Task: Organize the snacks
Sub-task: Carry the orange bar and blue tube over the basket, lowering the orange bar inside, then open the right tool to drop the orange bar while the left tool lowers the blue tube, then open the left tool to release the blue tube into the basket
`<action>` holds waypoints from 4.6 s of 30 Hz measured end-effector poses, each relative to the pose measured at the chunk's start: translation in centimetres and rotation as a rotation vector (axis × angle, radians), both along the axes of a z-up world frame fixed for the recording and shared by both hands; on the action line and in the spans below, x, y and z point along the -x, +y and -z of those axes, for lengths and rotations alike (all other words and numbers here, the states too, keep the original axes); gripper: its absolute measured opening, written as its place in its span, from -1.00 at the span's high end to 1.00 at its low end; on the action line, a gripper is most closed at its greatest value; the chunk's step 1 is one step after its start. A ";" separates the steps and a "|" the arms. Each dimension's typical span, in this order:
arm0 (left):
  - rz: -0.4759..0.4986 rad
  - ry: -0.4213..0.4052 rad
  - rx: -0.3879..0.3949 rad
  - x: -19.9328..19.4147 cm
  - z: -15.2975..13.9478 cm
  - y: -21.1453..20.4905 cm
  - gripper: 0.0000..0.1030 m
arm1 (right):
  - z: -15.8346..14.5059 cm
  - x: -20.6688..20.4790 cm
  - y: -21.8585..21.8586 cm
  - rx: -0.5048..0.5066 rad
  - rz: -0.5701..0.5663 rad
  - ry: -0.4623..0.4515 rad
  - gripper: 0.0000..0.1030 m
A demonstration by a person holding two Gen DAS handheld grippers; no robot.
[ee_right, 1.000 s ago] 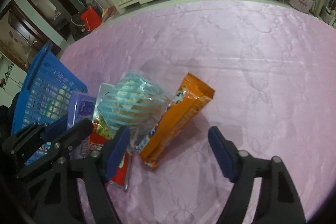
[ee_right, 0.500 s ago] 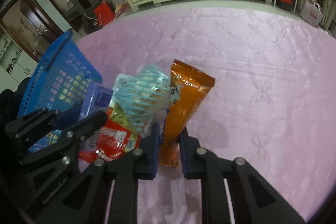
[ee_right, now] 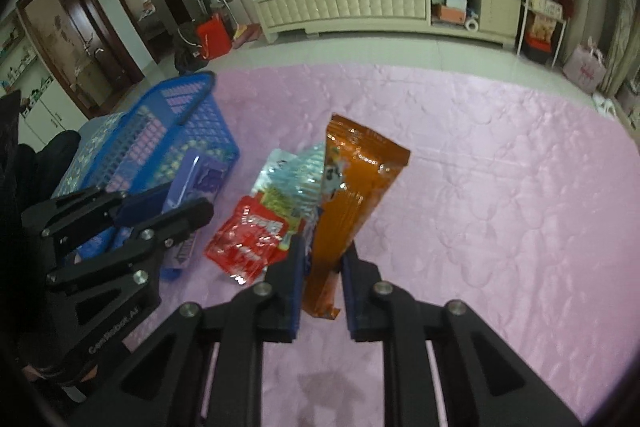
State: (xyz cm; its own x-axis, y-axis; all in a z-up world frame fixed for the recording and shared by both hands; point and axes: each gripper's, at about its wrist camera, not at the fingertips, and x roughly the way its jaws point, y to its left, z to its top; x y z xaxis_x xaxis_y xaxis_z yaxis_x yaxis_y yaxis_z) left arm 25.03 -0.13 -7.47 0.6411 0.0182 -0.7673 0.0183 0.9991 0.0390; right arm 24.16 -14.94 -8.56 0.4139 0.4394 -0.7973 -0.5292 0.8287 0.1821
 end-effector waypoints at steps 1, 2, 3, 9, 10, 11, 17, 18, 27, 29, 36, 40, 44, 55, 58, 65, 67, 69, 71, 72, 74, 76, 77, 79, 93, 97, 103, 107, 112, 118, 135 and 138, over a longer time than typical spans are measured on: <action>0.002 -0.011 0.002 0.6 -0.5 0.0 0.65 | -0.8 0.7 0.1 0.003 -0.006 -0.016 0.59; 0.008 -0.022 0.003 1.3 -1.1 0.1 0.65 | -1.2 1.1 0.2 0.005 -0.010 -0.027 0.59; 0.013 -0.030 0.003 1.9 -1.5 0.4 0.65 | -2.0 1.8 0.4 0.009 -0.019 -0.046 0.59; 0.052 -0.083 0.007 5.1 -4.5 1.3 0.65 | -5.5 5.6 1.4 0.030 -0.062 -0.140 0.59; 0.054 -0.092 0.013 5.7 -5.0 1.8 0.65 | -5.9 5.9 1.9 0.034 -0.067 -0.151 0.59; 0.056 -0.100 0.017 6.2 -5.5 2.5 0.65 | -6.3 6.3 2.2 0.036 -0.072 -0.160 0.59; 0.045 -0.145 0.020 9.5 -7.3 5.8 0.64 | -8.1 8.6 5.0 0.046 -0.118 -0.215 0.59; 0.044 -0.150 0.015 10.0 -7.6 6.4 0.64 | -8.2 9.0 5.5 0.048 -0.129 -0.215 0.59; -0.007 -0.170 -0.002 12.4 -8.8 13.3 0.64 | -8.9 10.1 13.0 0.041 -0.198 -0.244 0.59; -0.023 -0.169 -0.007 12.4 -8.8 14.7 0.64 | -8.9 10.2 14.6 0.040 -0.213 -0.247 0.59; -0.066 -0.157 -0.009 12.8 -7.8 18.7 0.64 | -7.1 9.3 19.8 0.041 -0.239 -0.200 0.59; -0.096 -0.125 0.005 12.4 -6.0 20.3 0.64 | -5.4 8.8 21.3 0.011 -0.226 -0.137 0.59; -0.102 -0.108 -0.005 11.8 -4.7 21.4 0.64 | -3.9 8.2 23.2 0.031 -0.224 -0.099 0.59; -0.114 -0.094 0.043 11.7 -3.0 23.6 0.64 | -0.4 7.2 25.9 0.112 -0.234 0.008 0.30; -0.115 -0.084 0.047 11.9 -2.8 23.4 0.64 | -0.3 7.3 25.4 0.093 -0.220 0.022 -0.52; -0.132 -0.089 0.054 12.6 -3.4 23.2 0.64 | -1.7 7.5 23.6 0.074 -0.185 0.012 -0.66; -0.129 -0.090 0.056 12.5 -3.5 23.1 0.64 | -2.1 7.6 23.1 0.080 -0.173 -0.001 -0.68; -0.123 -0.092 0.055 12.4 -3.6 22.7 0.64 | -2.4 7.5 22.6 0.075 -0.161 -0.006 -0.69; -0.114 -0.091 0.049 12.1 -3.8 21.9 0.64 | -2.5 7.1 22.4 0.077 -0.153 -0.012 -0.69; -0.109 -0.091 0.048 11.9 -3.8 21.9 0.64 | -2.5 7.0 22.1 0.081 -0.145 -0.019 -0.70; -0.094 -0.087 0.046 11.4 -3.9 21.2 0.64 | -2.6 6.7 21.4 0.076 -0.131 -0.030 -0.70; -0.076 -0.076 0.050 10.6 -3.8 20.4 0.64 | -2.6 6.3 20.6 0.067 -0.101 -0.025 -0.70; -0.070 -0.070 0.053 10.2 -3.8 20.0 0.64 | -2.7 6.2 20.3 0.063 -0.090 -0.026 -0.70; -0.053 -0.056 0.063 9.4 -3.6 19.3 0.64 | -2.9 5.9 19.6 0.062 -0.069 -0.044 -0.70; -0.021 0.023 0.102 4.6 -1.6 18.1 0.64 | -2.5 2.1 16.7 0.098 0.029 -0.121 -1.00; -0.026 0.036 0.105 3.2 -0.8 18.5 0.64 | -1.1 0.7 16.8 0.104 0.049 -0.097 -1.00; -0.036 0.041 0.117 1.7 0.3 19.0 0.54 | 0.7 -0.9 17.0 0.109 0.049 -0.056 -1.00; -0.046 0.045 0.101 1.7 0.5 18.8 0.04 | 0.9 -0.9 16.8 0.111 0.050 -0.058 -1.00; -0.037 0.047 0.072 2.5 0.1 18.3 -0.22 | 0.7 -0.7 16.3 0.109 0.058 -0.052 -1.00; -0.043 0.037 0.056 4.0 -1.0 17.6 -0.45 | -0.7 0.7 15.4 0.099 0.064 -0.070 -1.00; 0.025 -0.040 -0.019 8.5 -6.5 12.4 -0.60 | -6.3 5.0 9.5 0.033 0.120 -0.139 -1.00; 0.042 -0.045 -0.041 8.9 -7.0 10.6 -0.60 | -6.8 5.7 8.0 0.021 0.133 -0.143 -1.00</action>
